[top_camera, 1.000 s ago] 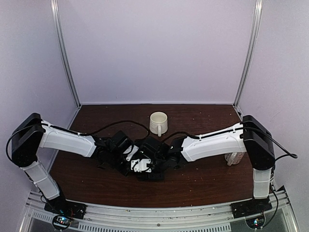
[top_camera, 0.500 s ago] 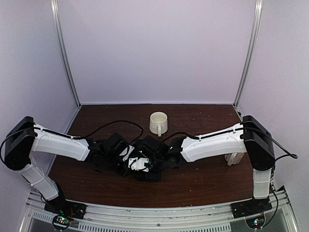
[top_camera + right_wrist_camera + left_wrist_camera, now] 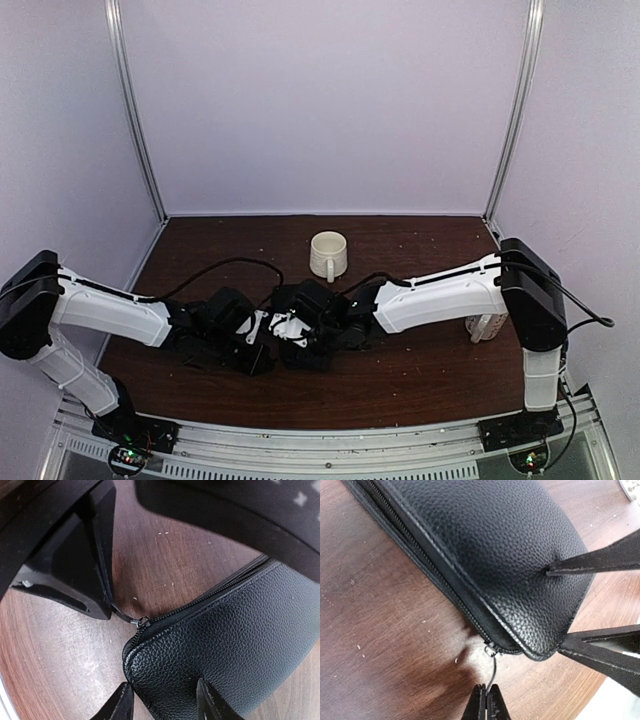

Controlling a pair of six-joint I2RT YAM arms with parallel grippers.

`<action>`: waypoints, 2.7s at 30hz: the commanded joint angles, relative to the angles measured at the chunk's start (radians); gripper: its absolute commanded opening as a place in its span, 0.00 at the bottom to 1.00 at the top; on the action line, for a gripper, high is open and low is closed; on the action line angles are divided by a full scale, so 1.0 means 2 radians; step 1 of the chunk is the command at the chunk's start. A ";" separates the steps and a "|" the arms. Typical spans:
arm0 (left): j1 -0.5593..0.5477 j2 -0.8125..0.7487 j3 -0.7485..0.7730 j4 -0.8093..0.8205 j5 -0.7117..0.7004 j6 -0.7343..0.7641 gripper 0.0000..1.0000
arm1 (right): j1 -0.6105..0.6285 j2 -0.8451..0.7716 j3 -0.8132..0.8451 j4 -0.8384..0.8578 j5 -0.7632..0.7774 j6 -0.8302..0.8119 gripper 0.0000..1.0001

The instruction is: Sort the hair-cutting tools

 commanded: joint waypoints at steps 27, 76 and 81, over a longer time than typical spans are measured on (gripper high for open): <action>0.089 0.038 0.113 -0.154 -0.153 0.113 0.00 | -0.111 0.028 0.140 -0.059 -0.030 -0.250 0.55; 0.101 0.133 0.182 -0.011 0.008 0.246 0.00 | -0.084 -0.098 -0.051 -0.111 -0.063 -0.343 0.82; 0.100 0.141 0.183 -0.023 0.011 0.240 0.00 | -0.044 -0.072 -0.049 -0.063 -0.017 -0.373 0.83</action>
